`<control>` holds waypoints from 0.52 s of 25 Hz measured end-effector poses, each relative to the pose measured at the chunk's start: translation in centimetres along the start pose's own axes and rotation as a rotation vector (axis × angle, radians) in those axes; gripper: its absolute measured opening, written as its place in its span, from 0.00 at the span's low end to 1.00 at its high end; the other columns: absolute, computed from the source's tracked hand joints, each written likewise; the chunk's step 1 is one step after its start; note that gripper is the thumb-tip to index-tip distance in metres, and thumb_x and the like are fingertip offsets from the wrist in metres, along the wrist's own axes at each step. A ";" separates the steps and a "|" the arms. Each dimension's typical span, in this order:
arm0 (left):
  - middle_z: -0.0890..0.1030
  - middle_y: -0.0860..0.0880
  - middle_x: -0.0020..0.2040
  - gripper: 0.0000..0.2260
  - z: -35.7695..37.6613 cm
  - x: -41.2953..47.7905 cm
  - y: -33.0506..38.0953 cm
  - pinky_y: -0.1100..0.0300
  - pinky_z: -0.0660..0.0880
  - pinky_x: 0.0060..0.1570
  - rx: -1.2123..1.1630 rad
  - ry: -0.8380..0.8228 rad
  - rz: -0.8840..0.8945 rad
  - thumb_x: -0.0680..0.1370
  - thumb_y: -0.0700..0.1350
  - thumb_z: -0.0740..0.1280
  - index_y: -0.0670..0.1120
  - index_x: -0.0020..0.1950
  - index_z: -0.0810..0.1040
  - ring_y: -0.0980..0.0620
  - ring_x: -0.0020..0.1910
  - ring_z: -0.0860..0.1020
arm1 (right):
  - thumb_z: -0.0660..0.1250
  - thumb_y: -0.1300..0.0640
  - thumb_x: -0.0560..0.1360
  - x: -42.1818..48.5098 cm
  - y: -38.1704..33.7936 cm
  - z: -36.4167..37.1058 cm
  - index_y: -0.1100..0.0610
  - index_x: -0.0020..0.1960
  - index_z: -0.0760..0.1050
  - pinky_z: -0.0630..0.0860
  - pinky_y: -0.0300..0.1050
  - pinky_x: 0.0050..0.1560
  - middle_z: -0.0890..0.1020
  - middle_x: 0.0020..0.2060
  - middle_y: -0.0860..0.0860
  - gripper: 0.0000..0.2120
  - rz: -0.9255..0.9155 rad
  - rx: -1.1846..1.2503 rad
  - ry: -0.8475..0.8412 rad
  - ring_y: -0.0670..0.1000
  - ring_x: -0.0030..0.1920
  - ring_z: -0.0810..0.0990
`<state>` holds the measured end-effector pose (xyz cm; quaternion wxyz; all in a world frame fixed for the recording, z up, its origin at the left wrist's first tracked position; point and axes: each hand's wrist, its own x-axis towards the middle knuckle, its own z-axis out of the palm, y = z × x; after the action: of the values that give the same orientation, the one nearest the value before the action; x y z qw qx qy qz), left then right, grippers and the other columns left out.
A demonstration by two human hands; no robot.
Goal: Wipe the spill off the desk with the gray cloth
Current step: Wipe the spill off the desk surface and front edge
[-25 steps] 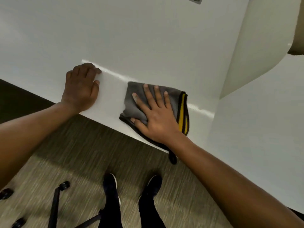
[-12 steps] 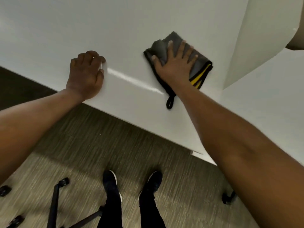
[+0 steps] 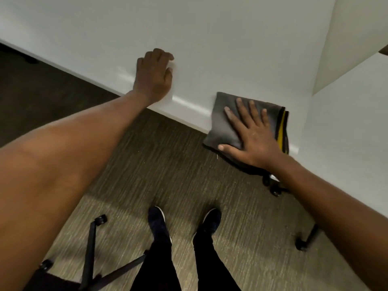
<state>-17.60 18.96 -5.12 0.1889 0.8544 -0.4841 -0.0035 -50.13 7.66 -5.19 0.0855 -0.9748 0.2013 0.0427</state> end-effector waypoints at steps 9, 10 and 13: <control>0.73 0.37 0.67 0.19 -4.4 -0.1 -15.0 0.43 0.66 0.65 0.155 0.044 -0.156 0.82 0.50 0.54 0.42 0.68 0.72 0.36 0.66 0.71 | 0.49 0.18 0.68 3.9 -1.5 0.0 0.47 0.83 0.36 0.41 0.75 0.76 0.35 0.82 0.57 0.55 0.030 -0.148 -0.113 0.66 0.80 0.33; 0.73 0.37 0.67 0.19 -4.4 -0.2 -16.1 0.43 0.66 0.64 0.168 0.049 -0.161 0.82 0.51 0.53 0.42 0.67 0.72 0.36 0.66 0.71 | 0.51 0.19 0.69 4.8 -2.7 0.5 0.48 0.83 0.36 0.41 0.75 0.76 0.35 0.82 0.56 0.55 0.041 -0.148 -0.089 0.66 0.80 0.33; 0.73 0.40 0.65 0.19 -3.7 0.1 -16.8 0.46 0.65 0.63 0.146 0.104 -0.158 0.80 0.52 0.53 0.44 0.65 0.73 0.39 0.65 0.71 | 0.55 0.22 0.72 9.0 -7.1 1.2 0.50 0.83 0.38 0.42 0.76 0.76 0.38 0.83 0.56 0.53 0.032 -0.152 -0.032 0.66 0.81 0.36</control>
<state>-2.99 27.82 -7.14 0.1502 0.9004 -0.4036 0.0610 -39.16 10.85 -6.37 0.0138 -0.9744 0.2117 0.0750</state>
